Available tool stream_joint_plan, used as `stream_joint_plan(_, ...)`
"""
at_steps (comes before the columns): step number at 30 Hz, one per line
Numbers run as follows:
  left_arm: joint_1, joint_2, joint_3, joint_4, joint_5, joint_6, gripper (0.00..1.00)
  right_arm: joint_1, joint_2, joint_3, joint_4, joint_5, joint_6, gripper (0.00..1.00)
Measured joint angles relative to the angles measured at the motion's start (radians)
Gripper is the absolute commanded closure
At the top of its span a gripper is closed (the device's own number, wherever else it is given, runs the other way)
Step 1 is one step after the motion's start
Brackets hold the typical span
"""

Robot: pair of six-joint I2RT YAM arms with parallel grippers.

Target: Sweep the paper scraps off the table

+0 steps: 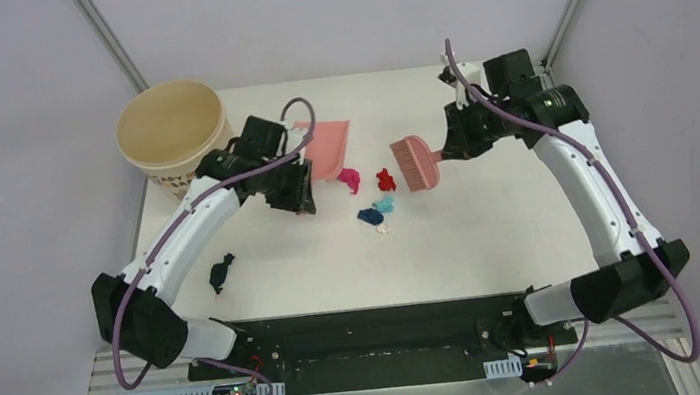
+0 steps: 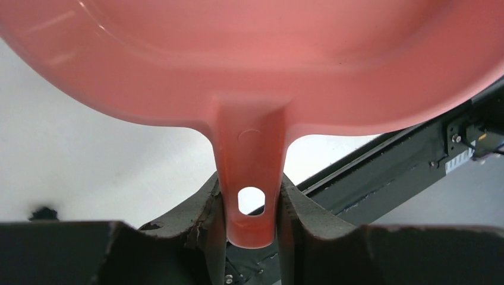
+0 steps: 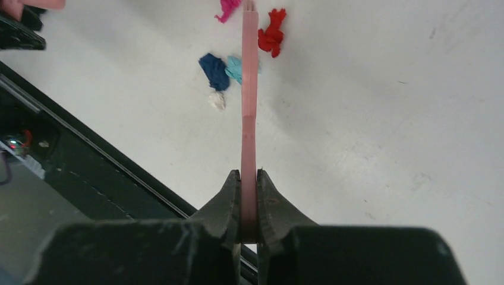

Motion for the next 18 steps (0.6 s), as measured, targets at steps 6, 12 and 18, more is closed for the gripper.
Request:
stream_joint_plan(6,-0.183,0.153,0.241,-0.146,-0.070,0.029,1.00,0.000,-0.118,-0.134,-0.010,0.143,-0.168,1.00)
stream_joint_plan(12,-0.309,0.162,0.149,-0.320,-0.105,0.031,1.00,0.000,-0.158,-0.209,-0.017,0.254,-0.265,1.00)
stream_joint_plan(18,-0.459,0.187,0.083,-0.405,-0.134,-0.004,1.00,0.000,-0.170,-0.185,-0.025,0.304,-0.319,1.00)
